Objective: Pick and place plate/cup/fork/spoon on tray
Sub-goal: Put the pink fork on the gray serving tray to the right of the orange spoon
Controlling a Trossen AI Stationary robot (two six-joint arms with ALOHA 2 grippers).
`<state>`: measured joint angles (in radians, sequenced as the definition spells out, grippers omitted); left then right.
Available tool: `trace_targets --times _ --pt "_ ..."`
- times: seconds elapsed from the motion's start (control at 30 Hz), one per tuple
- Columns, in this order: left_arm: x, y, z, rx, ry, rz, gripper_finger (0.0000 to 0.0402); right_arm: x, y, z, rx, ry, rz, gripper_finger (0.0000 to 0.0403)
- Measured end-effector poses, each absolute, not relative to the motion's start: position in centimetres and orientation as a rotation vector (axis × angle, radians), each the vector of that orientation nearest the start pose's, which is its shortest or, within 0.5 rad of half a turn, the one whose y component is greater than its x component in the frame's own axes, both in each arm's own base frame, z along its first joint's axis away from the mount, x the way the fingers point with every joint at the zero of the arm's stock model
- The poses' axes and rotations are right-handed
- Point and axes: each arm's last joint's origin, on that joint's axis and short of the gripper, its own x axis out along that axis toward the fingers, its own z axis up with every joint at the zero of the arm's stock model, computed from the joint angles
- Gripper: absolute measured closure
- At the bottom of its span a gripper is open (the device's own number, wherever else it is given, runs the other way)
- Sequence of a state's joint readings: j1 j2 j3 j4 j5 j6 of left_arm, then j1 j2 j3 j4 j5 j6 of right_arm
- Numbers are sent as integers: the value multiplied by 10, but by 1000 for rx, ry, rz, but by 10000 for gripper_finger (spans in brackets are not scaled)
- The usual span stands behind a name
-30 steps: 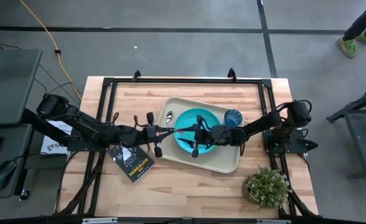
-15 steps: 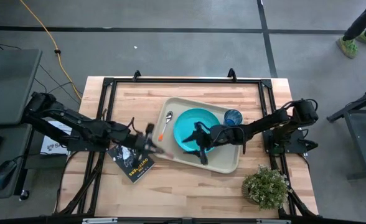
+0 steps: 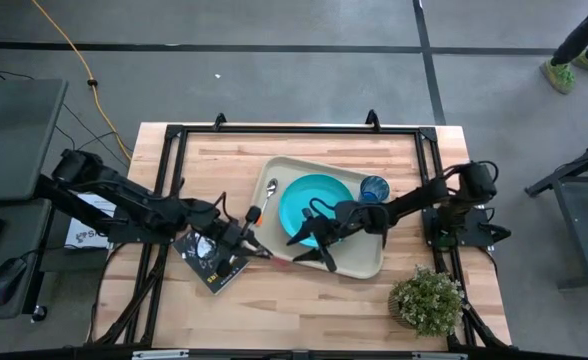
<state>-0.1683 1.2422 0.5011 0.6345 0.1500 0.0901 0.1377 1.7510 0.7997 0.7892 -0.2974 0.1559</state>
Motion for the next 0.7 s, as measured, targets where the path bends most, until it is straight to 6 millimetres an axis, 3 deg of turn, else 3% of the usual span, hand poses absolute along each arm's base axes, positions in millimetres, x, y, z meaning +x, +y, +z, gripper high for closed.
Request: trace_targets --times 0.4,0.7 --pt "250 -46 217 91 118 -311 401 398 67 179 204 326 636 183" --pt "250 -45 215 92 138 -304 401 398 70 176 173 366 645 207"
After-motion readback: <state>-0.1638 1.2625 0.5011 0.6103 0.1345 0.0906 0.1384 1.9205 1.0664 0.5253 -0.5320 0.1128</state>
